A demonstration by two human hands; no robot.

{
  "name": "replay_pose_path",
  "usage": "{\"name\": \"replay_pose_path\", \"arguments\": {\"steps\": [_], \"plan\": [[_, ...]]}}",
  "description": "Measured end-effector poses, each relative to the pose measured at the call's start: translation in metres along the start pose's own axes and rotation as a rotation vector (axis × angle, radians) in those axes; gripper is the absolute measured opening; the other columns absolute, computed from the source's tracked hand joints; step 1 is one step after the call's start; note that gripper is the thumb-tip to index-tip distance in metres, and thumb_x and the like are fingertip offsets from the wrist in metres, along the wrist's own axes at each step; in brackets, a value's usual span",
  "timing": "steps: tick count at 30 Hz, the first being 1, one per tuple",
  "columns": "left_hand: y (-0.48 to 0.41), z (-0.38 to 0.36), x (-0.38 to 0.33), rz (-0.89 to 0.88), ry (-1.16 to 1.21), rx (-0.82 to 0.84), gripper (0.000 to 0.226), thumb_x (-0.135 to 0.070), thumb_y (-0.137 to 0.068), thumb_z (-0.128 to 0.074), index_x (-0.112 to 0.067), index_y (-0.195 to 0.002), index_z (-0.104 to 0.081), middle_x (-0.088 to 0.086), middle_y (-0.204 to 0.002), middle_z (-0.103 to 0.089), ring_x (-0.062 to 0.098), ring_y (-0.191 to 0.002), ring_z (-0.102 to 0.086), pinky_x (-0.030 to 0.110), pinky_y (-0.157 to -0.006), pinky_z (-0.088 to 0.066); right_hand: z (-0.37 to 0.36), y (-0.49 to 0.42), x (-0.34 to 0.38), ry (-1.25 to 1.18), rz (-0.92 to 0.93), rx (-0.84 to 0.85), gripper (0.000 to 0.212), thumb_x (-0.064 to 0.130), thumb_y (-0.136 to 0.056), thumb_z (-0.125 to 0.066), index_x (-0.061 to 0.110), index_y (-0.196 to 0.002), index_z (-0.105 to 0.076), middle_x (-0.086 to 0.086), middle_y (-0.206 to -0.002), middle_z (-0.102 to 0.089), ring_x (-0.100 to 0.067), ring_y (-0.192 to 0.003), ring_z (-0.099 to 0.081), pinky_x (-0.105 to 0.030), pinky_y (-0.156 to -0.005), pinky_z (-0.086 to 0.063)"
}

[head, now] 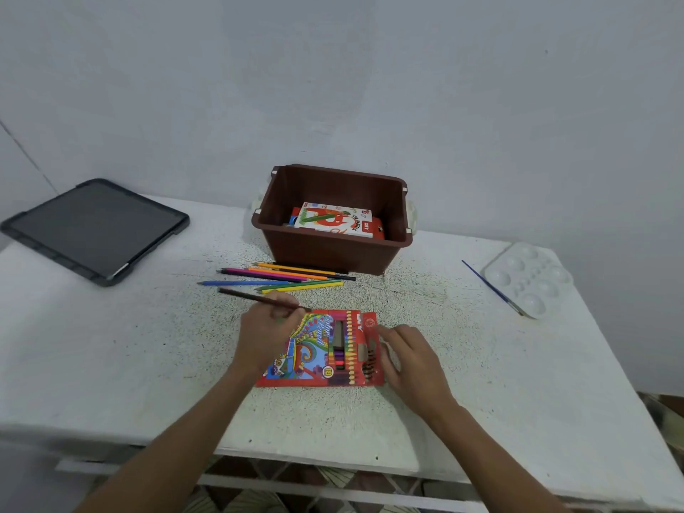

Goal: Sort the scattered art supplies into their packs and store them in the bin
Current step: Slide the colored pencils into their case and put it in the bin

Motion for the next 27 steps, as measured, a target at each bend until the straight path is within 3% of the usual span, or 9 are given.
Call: {"name": "replay_pose_path", "arguments": {"steps": [3, 10, 14, 16, 18, 21, 24, 27], "plan": [[0.015, -0.016, -0.010, 0.052, 0.148, 0.113, 0.012, -0.010, -0.081, -0.079, -0.011, -0.089, -0.070, -0.003, -0.082, -0.076, 0.006, -0.080, -0.072, 0.016, -0.072, -0.056, -0.003, -0.012, 0.015, 0.005, 0.051, -0.020, 0.031, 0.027, -0.097, -0.052, 0.009, -0.120, -0.062, -0.004, -0.097, -0.060, -0.017, -0.083, -0.055, -0.027, -0.068, -0.048], [0.036, -0.042, -0.020, 0.143, 0.369, 0.265, 0.016, 0.002, -0.080, -0.076, -0.004, -0.093, -0.069, 0.001, -0.088, -0.077, 0.012, -0.088, -0.073, 0.016, -0.070, -0.054, -0.010, -0.022, 0.037, 0.029, 0.137, -0.012, 0.029, 0.026, -0.101, -0.045, 0.010, -0.115, -0.064, -0.004, -0.097, -0.059, -0.018, -0.081, -0.051, -0.027, -0.067, -0.043], [0.035, -0.039, -0.012, 0.173, 0.386, 0.265, 0.012, -0.009, -0.084, -0.075, -0.009, -0.095, -0.071, 0.000, -0.090, -0.077, 0.015, -0.090, -0.073, 0.025, -0.073, -0.058, -0.010, -0.018, 0.026, 0.070, 0.117, 0.006, 0.021, 0.015, -0.088, -0.066, 0.008, -0.108, -0.064, -0.004, -0.097, -0.060, -0.018, -0.081, -0.053, -0.031, -0.065, -0.047], [0.030, -0.030, 0.001, 0.192, 0.246, 0.210, 0.018, -0.029, -0.086, -0.074, -0.018, -0.099, -0.070, -0.006, -0.094, -0.076, 0.011, -0.089, -0.073, 0.032, -0.078, -0.059, -0.007, -0.015, 0.007, 0.094, 0.032, 0.023, 0.034, 0.012, -0.076, -0.080, 0.008, -0.107, -0.067, -0.003, -0.094, -0.061, -0.018, -0.078, -0.054, -0.031, -0.061, -0.047], [0.023, -0.015, 0.021, 0.160, -0.010, 0.094, 0.034, -0.045, -0.085, -0.071, -0.022, -0.110, -0.064, -0.012, -0.103, -0.070, 0.006, -0.092, -0.068, 0.032, -0.080, -0.059, 0.005, -0.010, -0.012, 0.165, -0.020, 0.002, 0.028, 0.006, -0.076, -0.081, 0.006, -0.101, -0.070, -0.003, -0.084, -0.060, -0.019, -0.069, -0.051, -0.029, -0.055, -0.041], [0.016, 0.008, 0.049, -0.020, -0.412, -0.072, 0.043, -0.047, -0.088, -0.067, -0.019, -0.119, -0.060, 0.000, -0.115, -0.065, 0.017, -0.103, -0.062, 0.042, -0.090, -0.052, 0.028, -0.001, -0.043, 0.329, -0.064, -0.029, 0.027, -0.007, -0.070, -0.081, 0.002, -0.095, -0.072, -0.007, -0.075, -0.059, -0.023, -0.061, -0.049, -0.027, -0.053, -0.032], [0.020, 0.019, 0.077, -0.108, -0.565, -0.102, 0.049, -0.049, -0.088, -0.061, -0.013, -0.122, -0.059, 0.010, -0.123, -0.063, 0.028, -0.112, -0.061, 0.052, -0.094, -0.047, 0.047, 0.010, -0.076, 0.434, -0.143, -0.008, 0.034, -0.015, -0.065, -0.078, 0.000, -0.095, -0.071, -0.012, -0.077, -0.059, -0.029, -0.060, -0.050, -0.031, -0.052, -0.035], [0.025, 0.019, 0.087, -0.141, -0.649, -0.072, 0.055, -0.053, -0.086, -0.052, -0.014, -0.124, -0.058, 0.010, -0.128, -0.060, 0.029, -0.117, -0.058, 0.052, -0.097, -0.045, 0.052, 0.017, -0.091, 0.500, -0.169, 0.041, 0.033, -0.013, -0.064, -0.080, 0.002, -0.092, -0.071, -0.011, -0.077, -0.058, -0.031, -0.058, -0.048, -0.032, -0.051, -0.033]]}}
Point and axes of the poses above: each hand's wrist, its own y-axis away from the middle knuckle, its own z-axis out of the back of the hand, x = y × z, the point moved 5 cm from there along -y, towards the middle knuckle
